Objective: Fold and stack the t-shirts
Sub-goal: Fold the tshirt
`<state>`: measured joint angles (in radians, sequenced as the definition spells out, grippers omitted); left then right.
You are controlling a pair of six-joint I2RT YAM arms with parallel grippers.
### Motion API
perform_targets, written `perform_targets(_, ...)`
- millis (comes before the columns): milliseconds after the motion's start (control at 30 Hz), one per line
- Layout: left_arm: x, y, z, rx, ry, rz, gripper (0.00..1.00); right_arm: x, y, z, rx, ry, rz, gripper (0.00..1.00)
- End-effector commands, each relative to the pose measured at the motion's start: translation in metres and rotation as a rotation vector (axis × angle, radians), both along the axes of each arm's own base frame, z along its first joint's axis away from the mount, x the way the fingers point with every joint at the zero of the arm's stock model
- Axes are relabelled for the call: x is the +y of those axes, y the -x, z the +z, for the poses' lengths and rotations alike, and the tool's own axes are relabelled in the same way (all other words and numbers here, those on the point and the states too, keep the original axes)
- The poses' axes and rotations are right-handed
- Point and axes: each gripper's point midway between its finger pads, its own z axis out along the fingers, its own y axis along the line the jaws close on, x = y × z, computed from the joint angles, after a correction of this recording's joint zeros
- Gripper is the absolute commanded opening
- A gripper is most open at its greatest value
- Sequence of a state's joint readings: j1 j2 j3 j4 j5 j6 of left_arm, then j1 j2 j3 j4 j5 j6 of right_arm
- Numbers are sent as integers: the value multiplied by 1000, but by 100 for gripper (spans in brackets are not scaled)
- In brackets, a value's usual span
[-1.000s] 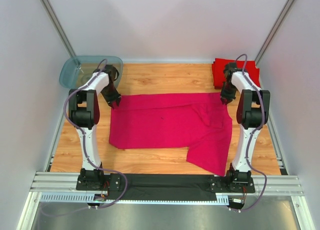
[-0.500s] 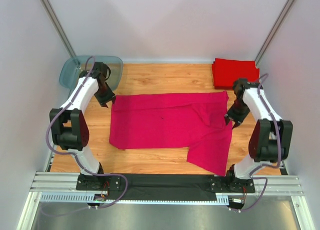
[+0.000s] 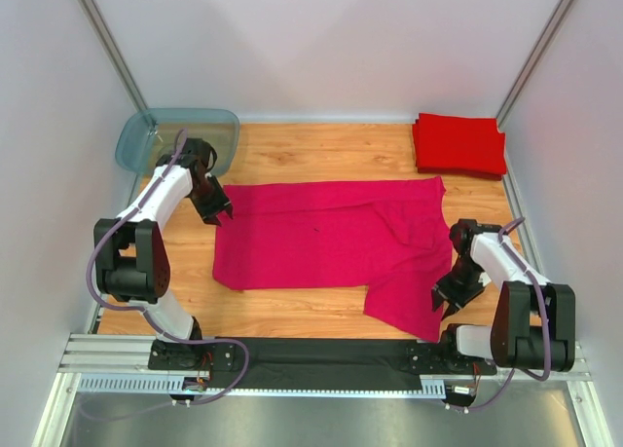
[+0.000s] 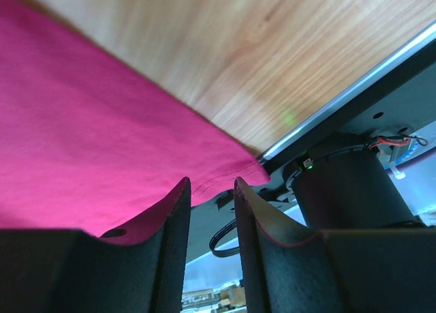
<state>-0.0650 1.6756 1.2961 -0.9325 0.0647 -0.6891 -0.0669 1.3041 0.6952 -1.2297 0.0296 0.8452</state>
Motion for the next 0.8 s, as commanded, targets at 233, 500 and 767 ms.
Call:
perform_targets(233, -2, -15, 17, -72, 11, -19, 44, 5, 15, -21, -13, 16, -115, 33)
perform_targets(500, 2, -17, 13, -55, -10, -21, 43, 6, 26, -33, -15, 19, -129, 31)
perform_targets(767, 0, -23, 14, -59, 1, -5, 43, 5, 23, -35, -46, 53, -129, 36)
